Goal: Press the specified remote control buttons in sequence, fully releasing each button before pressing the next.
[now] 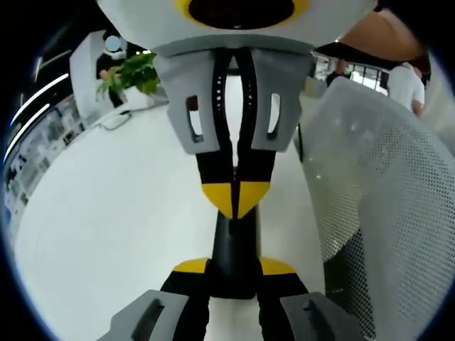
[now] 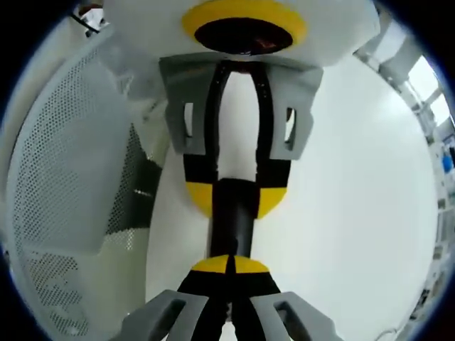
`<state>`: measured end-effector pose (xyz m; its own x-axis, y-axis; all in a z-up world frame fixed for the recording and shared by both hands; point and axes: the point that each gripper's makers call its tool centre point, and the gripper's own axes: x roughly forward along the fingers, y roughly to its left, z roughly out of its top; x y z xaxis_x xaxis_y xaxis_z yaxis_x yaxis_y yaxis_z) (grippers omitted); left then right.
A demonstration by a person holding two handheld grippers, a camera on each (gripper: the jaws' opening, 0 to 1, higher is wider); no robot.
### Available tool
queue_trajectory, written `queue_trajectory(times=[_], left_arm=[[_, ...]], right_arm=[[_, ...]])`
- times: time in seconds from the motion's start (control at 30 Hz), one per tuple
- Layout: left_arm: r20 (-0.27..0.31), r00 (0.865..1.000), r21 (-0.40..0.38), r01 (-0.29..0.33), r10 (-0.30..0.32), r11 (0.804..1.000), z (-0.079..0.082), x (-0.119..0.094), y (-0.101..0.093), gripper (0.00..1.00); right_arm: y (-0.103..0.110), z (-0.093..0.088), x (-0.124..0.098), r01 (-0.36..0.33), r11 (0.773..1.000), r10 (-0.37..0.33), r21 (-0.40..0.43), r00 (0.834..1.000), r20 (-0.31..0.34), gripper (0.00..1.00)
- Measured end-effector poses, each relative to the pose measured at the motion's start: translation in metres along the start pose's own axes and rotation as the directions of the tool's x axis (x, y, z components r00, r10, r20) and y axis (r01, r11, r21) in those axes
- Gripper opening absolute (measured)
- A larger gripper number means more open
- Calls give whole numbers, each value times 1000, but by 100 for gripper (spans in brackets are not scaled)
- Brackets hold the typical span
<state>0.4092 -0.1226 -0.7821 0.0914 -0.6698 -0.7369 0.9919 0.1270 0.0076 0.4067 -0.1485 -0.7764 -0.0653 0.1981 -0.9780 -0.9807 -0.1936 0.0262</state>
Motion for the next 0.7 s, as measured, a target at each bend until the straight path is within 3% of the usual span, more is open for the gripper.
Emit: queue_trajectory(times=[0.7], left_arm=[[-1, 1000, 0, 1, -1, 1000, 1, 1, 0, 24]], right_arm=[[-1, -2, 1, -2, 1000, 2, 18, 1000, 0, 0]])
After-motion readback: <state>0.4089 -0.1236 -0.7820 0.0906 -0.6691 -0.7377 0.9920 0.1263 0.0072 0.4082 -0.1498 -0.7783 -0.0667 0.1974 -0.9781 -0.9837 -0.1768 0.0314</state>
